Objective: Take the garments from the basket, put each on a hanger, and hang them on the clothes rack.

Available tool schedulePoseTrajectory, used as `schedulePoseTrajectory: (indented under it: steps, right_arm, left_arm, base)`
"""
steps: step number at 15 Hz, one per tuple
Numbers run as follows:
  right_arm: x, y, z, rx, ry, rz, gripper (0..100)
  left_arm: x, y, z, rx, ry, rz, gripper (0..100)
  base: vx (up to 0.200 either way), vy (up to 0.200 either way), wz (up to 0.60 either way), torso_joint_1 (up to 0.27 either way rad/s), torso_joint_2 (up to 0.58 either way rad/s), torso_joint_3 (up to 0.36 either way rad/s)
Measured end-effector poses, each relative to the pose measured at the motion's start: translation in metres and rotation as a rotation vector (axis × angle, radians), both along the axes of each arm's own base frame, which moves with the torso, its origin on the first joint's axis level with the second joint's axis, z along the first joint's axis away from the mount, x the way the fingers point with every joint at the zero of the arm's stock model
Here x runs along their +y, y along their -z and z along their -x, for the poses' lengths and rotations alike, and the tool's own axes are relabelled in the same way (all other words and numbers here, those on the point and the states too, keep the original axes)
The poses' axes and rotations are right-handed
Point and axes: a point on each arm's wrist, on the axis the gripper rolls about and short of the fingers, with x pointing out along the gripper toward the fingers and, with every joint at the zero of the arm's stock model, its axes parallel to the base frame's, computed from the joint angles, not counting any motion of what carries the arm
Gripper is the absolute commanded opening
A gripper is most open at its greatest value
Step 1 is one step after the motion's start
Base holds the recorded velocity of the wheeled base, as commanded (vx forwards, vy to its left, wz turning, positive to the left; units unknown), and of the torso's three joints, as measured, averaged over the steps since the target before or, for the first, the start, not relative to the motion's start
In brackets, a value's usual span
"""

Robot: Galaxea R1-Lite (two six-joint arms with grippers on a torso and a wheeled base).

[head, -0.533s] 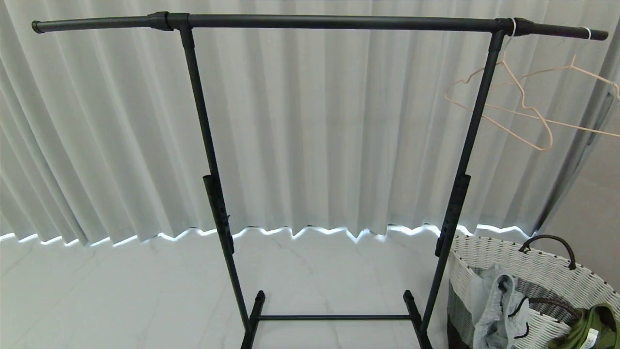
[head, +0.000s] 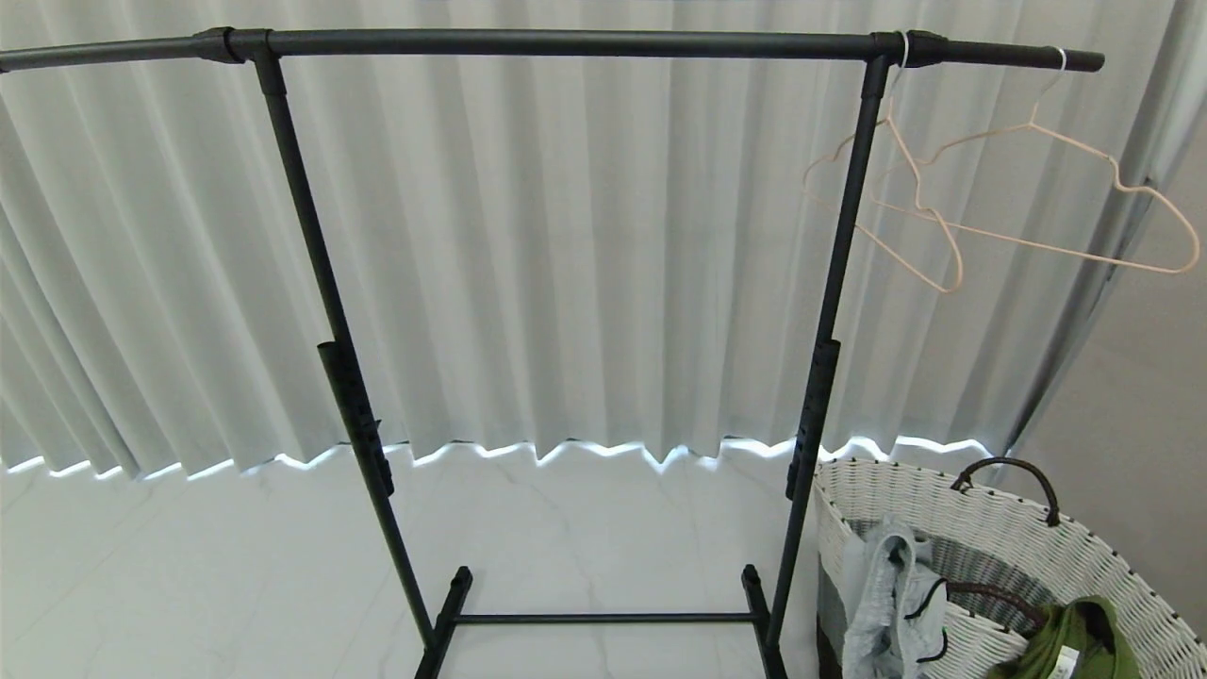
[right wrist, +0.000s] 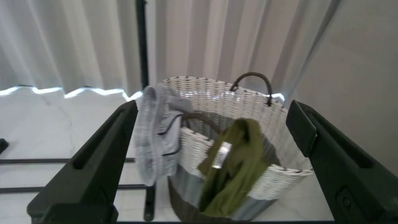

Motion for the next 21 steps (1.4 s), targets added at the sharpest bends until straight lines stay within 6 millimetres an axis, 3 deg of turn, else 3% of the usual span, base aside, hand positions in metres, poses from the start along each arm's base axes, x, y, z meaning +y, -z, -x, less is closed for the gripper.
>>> schedulePoseTrajectory:
  steps: [15,17,21]
  right_arm:
    - [0.000,0.000,0.000,0.003,-0.004,0.015,100]
    - [0.000,-0.007,0.001,-0.032,0.007,0.001,100]
    - [-0.001,-0.046,-0.004,-0.016,-0.028,-0.004,100]
  left_arm:
    - [0.000,0.000,0.000,0.000,-0.003,0.002,100]
    - [0.000,0.000,0.000,0.000,-0.003,0.002,100]
    - [0.000,0.000,0.000,0.000,-0.003,0.003,100]
  base:
    - [0.000,0.000,0.00,0.000,0.00,0.000]
    - [0.000,0.000,0.00,0.000,0.00,0.000]
    - [0.000,0.000,0.00,0.000,0.00,0.000]
